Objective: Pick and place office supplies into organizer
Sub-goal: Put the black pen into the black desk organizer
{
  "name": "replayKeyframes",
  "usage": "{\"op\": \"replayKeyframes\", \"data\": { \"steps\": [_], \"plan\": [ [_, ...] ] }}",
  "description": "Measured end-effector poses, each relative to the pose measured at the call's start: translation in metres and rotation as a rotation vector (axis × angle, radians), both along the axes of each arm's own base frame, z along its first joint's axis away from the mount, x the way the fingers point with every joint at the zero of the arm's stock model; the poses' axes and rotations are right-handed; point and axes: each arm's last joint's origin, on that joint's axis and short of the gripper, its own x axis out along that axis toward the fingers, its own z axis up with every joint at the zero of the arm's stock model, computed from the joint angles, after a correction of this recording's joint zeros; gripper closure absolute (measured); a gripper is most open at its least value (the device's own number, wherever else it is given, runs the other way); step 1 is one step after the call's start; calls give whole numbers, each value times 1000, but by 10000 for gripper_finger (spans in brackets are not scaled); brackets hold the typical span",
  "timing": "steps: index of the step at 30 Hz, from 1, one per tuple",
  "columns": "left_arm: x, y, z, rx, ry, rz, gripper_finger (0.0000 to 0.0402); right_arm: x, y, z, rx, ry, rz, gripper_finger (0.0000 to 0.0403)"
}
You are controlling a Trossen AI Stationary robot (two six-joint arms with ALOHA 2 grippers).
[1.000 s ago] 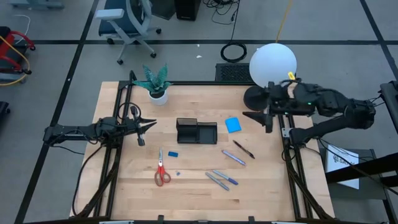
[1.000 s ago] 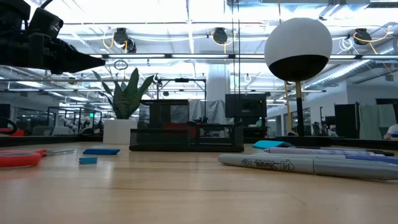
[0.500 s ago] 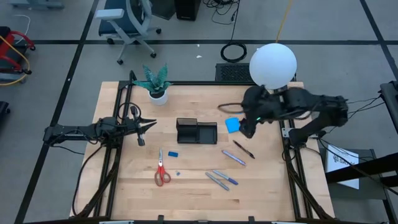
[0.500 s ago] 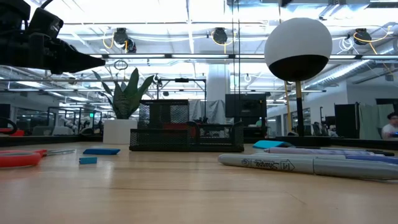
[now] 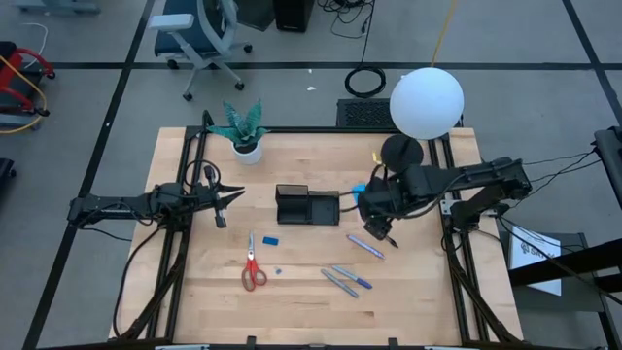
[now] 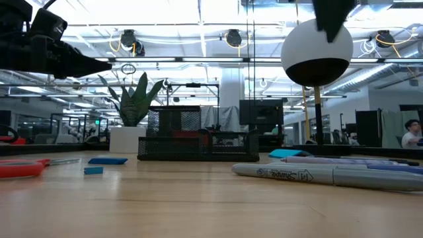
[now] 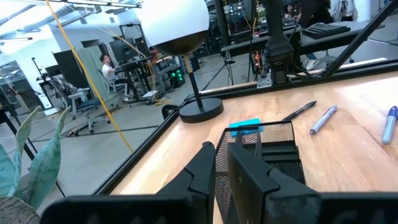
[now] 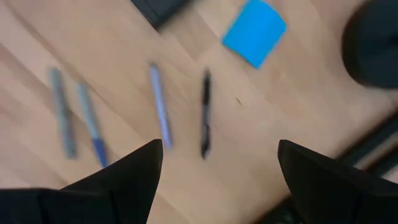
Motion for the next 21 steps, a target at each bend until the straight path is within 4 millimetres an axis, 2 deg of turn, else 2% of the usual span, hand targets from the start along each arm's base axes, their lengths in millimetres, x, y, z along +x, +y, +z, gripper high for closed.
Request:
{"op": "replayKeyframes", "data": {
  "steps": [11,21],
  "plan": [
    [0,0,0,0,1,0,350,-6,-2,-44,-50,104,5,94],
    [0,0,0,0,2,0,350,-1,-1,-79,-35,72,59,94]
  ]
}}
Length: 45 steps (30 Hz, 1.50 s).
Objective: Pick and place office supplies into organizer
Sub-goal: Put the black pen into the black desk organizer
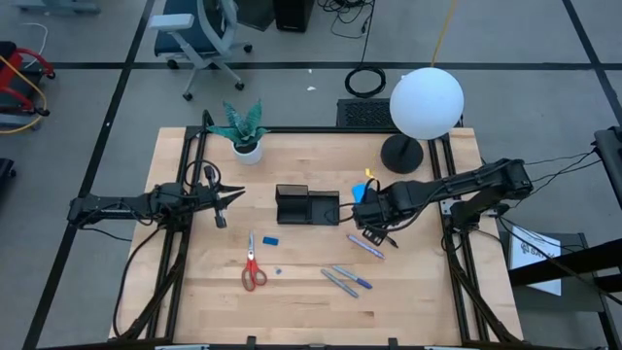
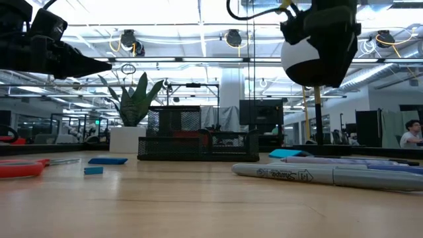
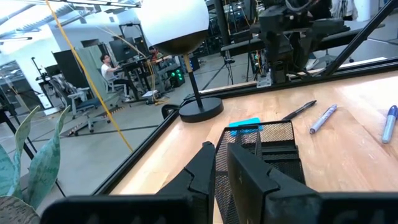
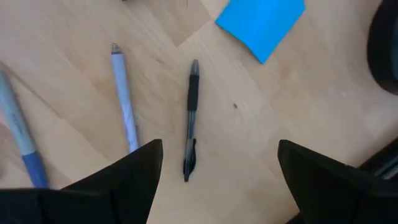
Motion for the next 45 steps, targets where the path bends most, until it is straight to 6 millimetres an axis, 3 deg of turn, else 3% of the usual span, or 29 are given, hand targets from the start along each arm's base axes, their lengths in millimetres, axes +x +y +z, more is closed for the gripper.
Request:
{"op": "replayKeyframes", "data": {
  "steps": [7,18,45],
  "plan": [
    [0,0,0,0,0,0,350,0,0,-15,12,-8,15,94],
    [0,0,0,0,-1,0,350,-4,0,-60,143,-41,5,94],
    [0,0,0,0,0,0,350,-10,-20,-99,277,-99,-5,94]
  ]
}}
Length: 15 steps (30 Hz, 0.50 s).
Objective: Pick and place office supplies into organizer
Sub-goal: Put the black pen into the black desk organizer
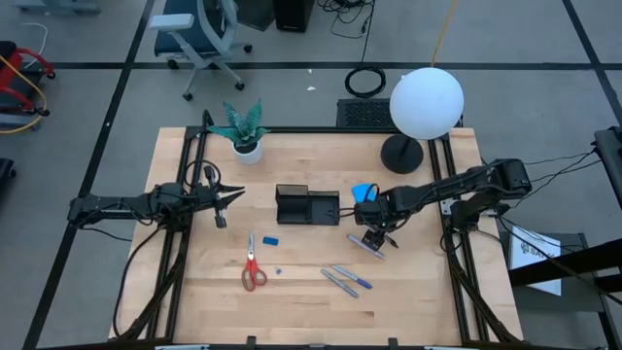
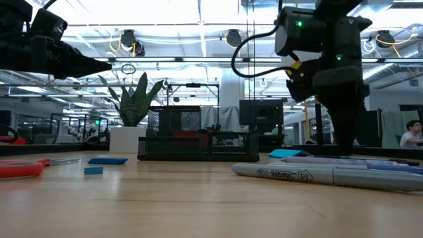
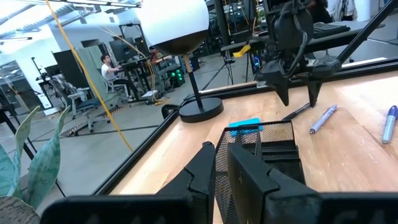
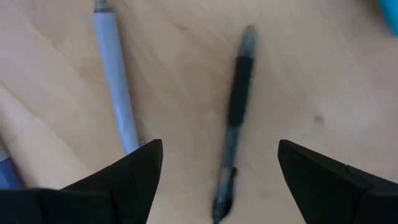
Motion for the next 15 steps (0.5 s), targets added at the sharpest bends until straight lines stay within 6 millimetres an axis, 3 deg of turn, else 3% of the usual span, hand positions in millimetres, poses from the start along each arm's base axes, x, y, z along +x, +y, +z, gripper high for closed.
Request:
{"op": "replayKeyframes", "data": {
  "steps": [15],
  "plan": [
    [0,0,0,0,0,0,350,-16,-7,-23,-5,30,-47,94]
  ]
}}
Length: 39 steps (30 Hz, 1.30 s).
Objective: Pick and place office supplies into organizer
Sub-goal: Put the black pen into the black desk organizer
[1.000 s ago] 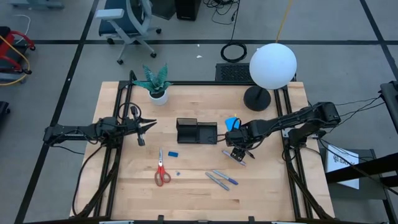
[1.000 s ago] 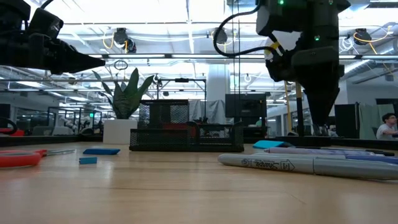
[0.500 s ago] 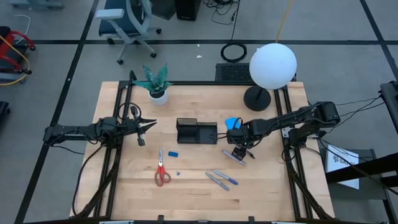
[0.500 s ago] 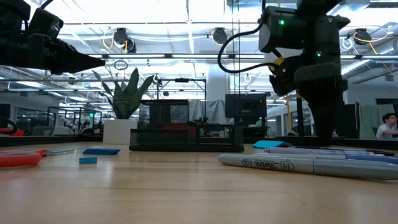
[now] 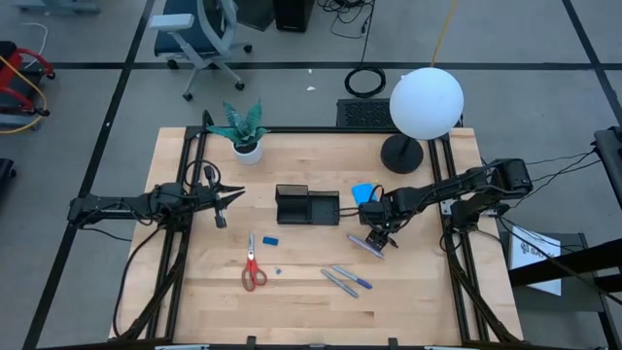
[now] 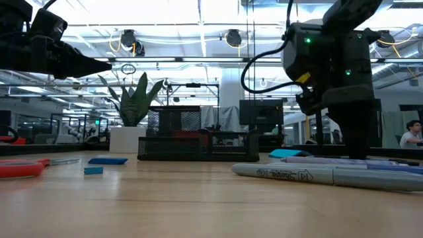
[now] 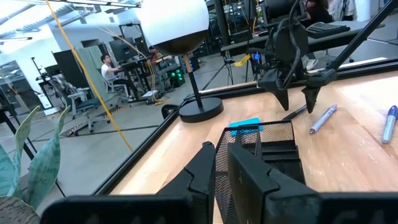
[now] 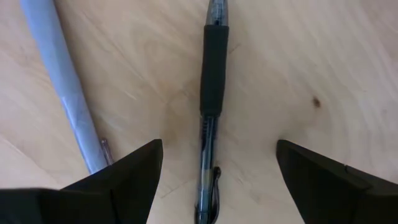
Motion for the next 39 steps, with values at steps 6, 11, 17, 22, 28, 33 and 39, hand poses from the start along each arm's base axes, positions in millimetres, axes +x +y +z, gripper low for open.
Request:
{"op": "replayKeyframes", "data": {
  "steps": [6,11,17,22,28,33,39],
  "plan": [
    [0,0,0,0,0,0,350,0,-2,-1,0,-3,8,94],
    [0,0,0,0,0,0,350,0,-2,-1,0,-1,5,94],
    [0,0,0,0,0,0,350,0,-1,-1,-1,-10,38,94],
    [0,0,0,0,-1,0,350,1,-1,-2,-1,-24,114,94],
    [0,0,0,0,0,0,350,0,-1,-2,-2,-20,117,94],
    [0,0,0,0,0,-1,350,1,-1,-2,-2,-20,85,94],
    [0,0,0,0,0,0,350,1,-1,-2,-3,-23,68,94]
  ]
}}
